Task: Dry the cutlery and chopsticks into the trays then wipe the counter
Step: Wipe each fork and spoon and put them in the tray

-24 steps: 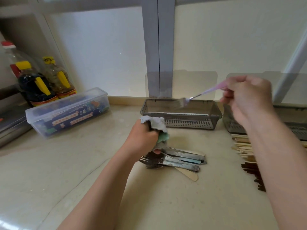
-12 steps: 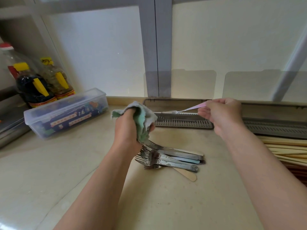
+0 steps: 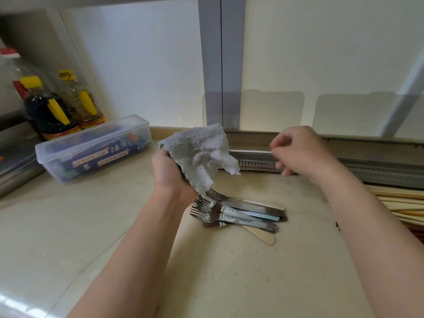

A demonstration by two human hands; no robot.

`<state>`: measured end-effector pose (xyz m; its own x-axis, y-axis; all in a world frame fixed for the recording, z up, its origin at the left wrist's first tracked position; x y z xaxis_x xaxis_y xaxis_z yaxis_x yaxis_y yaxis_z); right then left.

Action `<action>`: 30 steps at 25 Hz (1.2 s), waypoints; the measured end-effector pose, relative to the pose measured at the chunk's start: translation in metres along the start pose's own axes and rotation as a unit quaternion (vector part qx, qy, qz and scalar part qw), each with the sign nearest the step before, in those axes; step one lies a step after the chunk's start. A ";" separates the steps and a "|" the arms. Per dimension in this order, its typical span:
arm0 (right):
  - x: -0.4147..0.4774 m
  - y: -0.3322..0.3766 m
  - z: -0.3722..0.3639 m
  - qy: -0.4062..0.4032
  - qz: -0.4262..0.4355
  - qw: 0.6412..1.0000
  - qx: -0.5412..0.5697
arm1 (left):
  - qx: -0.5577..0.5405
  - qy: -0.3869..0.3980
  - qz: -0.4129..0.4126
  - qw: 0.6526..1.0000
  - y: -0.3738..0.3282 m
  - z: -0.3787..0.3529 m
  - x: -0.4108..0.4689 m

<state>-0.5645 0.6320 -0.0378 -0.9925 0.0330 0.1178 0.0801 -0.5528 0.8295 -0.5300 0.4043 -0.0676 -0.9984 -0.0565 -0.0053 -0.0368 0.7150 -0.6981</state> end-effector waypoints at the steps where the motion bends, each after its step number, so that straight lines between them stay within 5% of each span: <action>1: -0.006 0.007 0.000 0.110 0.015 0.991 -0.071 | 0.008 0.006 -0.002 1.000 0.000 0.000 0.001; 3: -0.018 0.016 -0.006 0.282 0.007 0.939 -0.198 | 0.029 0.004 0.001 1.000 0.001 0.000 0.001; 5: -0.024 0.016 -0.015 0.350 -0.016 0.893 -0.280 | 0.055 -0.008 0.009 0.998 0.003 -0.001 -0.001; 17: -0.027 0.016 -0.021 0.338 0.010 0.889 -0.308 | 0.112 -0.021 0.014 0.993 0.003 -0.009 -0.006; 21: -0.022 0.022 0.001 0.305 0.056 0.935 -0.171 | 0.108 -0.021 0.015 0.994 0.003 -0.013 -0.011; 24: -0.021 0.026 0.013 0.196 0.102 0.975 0.028 | 0.106 -0.012 0.043 0.993 0.003 -0.014 -0.015; 30: -0.014 0.033 0.014 0.025 0.150 0.935 0.322 | 0.117 -0.020 0.007 0.993 0.003 -0.014 -0.013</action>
<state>-0.5466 0.6248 -0.0051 -0.9186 -0.0899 0.3849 0.3780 0.0851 0.9219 -0.5178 0.4170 -0.0596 -0.9961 -0.0777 -0.0416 -0.0064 0.5344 -0.8452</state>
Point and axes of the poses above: each hand's wrist, its own x-axis towards the middle knuckle, its own z-axis out of the back of the hand, y = z × x, the point moved 1 cm from there along x, towards the middle knuckle, and after that the axes turned 6 degrees about x, right-handed, at the moved point
